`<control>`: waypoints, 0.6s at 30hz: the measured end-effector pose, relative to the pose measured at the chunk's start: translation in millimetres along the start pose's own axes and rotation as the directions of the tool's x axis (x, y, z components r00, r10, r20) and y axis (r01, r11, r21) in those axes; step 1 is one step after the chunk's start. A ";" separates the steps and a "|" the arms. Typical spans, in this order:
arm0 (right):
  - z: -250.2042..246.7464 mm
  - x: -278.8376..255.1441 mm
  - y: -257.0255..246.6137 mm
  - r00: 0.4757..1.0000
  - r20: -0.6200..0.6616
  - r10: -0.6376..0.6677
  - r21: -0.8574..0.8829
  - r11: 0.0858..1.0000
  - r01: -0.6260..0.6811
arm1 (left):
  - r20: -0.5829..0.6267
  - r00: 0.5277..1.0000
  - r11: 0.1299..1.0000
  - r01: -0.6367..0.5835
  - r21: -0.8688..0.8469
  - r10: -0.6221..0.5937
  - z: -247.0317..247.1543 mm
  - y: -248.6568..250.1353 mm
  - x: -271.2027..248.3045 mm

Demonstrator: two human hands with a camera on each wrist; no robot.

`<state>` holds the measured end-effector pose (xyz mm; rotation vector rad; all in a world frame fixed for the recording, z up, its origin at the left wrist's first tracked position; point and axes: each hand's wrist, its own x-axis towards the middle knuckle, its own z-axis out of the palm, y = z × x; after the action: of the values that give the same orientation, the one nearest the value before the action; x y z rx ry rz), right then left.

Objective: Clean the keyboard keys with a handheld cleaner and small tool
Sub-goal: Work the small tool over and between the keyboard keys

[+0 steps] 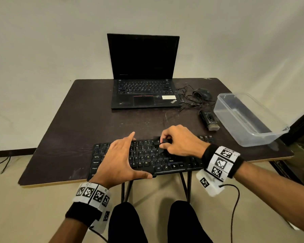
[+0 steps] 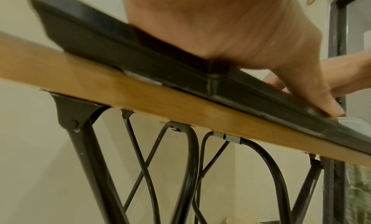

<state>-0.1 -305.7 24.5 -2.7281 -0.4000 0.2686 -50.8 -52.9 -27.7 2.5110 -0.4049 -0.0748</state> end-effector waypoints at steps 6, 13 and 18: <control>-13.9 -20.0 45.9 0.978 -0.125 0.165 -0.060 0.983 -0.173 | 0.014 1.000 1.000 0.000 -0.003 0.000 -2.0 1.9 -0.9; -13.4 -13.0 38.1 0.973 -0.123 0.196 0.082 0.979 -0.187 | 0.111 0.993 0.984 -0.056 0.169 0.037 2.4 22.5 11.0; 4.5 2.2 5.7 0.988 -0.121 0.092 0.087 0.993 -0.082 | 0.076 0.991 0.951 -0.131 0.282 0.114 29.4 36.6 23.2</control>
<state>2.3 -308.6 17.9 -2.6679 -0.2307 0.1322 -42.8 -104.6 -30.4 2.7652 -0.6361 -0.0441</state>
